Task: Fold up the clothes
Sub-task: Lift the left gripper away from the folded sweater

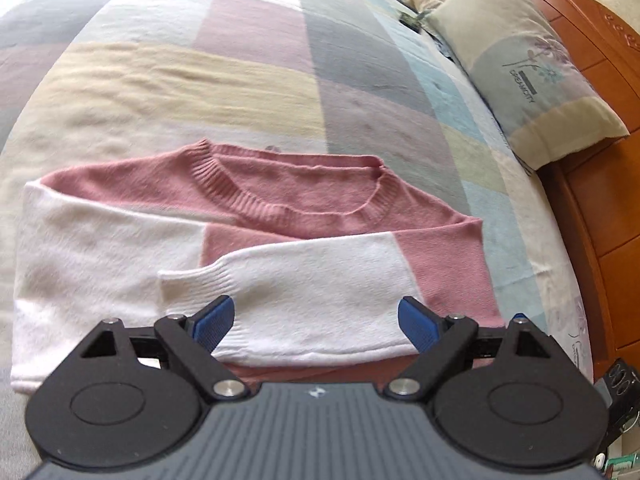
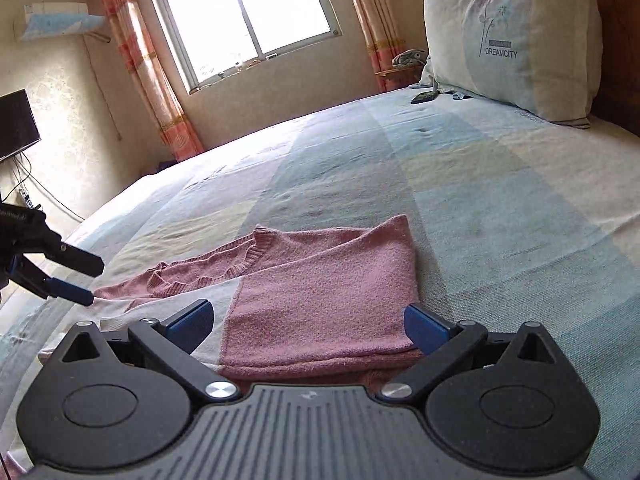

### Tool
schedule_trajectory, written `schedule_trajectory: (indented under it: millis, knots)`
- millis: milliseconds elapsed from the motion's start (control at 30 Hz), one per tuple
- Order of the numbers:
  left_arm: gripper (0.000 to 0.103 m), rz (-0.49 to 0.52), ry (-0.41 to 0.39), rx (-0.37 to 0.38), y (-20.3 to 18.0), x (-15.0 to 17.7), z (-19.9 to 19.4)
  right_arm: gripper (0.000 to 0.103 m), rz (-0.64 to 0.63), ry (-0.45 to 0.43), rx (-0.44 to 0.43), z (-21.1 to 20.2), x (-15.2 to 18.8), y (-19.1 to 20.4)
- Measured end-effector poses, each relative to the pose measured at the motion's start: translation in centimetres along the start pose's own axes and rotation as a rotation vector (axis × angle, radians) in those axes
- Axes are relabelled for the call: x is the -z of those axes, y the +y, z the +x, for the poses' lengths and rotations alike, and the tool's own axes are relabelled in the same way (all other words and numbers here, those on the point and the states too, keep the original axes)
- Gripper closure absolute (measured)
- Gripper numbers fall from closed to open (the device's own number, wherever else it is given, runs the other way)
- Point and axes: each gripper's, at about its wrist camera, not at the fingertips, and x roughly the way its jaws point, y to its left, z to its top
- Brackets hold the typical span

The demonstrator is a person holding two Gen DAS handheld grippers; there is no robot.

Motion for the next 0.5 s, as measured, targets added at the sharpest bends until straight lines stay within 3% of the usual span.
schedule_trajectory:
  millis: [100,167,267,400,500]
  knots:
    - [0.014,-0.038,-0.076,-0.025,3.6,2.7,-1.5,0.0,0.009,0.006,-0.005,0.1,0.0,-0.1]
    - [0.014,-0.125,-0.049,-0.046,6.3,3.9,-1.5,0.0,0.015,0.007,-0.009,0.2,0.0,-0.1]
    - [0.015,-0.188,-0.044,0.004,8.3,4.3,-2.4,0.0,0.031,0.012,-0.019,0.4,0.0,0.0]
    - [0.013,-0.166,-0.176,0.045,8.2,2.9,-4.3,0.0,0.029,0.014,-0.023,0.5,0.0,0.1]
    - [0.013,-0.171,-0.145,-0.019,8.7,3.0,-2.8,0.0,0.026,0.023,-0.012,0.9,0.1,0.2]
